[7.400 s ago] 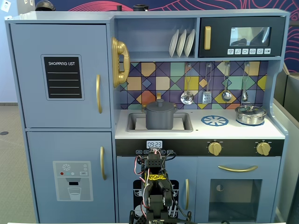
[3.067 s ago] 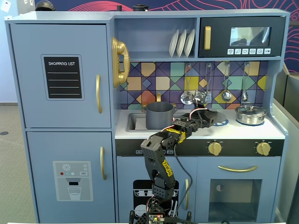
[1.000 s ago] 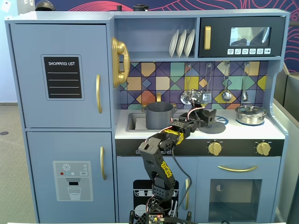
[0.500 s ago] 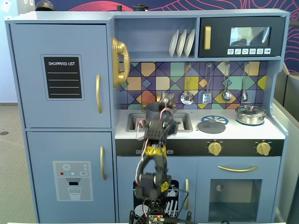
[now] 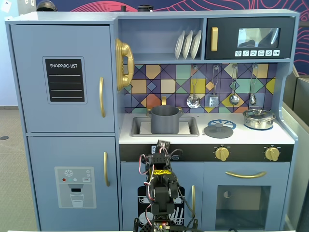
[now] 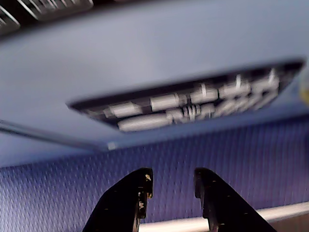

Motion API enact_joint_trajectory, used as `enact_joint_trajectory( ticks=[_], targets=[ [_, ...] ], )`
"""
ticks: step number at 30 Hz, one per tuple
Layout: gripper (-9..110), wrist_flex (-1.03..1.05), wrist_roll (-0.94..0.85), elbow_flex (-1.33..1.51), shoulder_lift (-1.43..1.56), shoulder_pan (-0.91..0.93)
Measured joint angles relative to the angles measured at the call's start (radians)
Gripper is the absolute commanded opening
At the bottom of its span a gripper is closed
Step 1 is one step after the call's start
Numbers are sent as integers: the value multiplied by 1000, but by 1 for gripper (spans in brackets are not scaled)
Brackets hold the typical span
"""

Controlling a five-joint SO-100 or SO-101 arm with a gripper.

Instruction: Take off the lid from the gray recipient and place it on the counter

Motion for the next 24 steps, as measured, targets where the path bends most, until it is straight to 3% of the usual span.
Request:
enact_joint_trajectory(
  ticks=[12, 24],
  targets=[
    [0, 426, -132, 114, 216, 23],
    [3, 434, -150, 114, 225, 48]
  ],
)
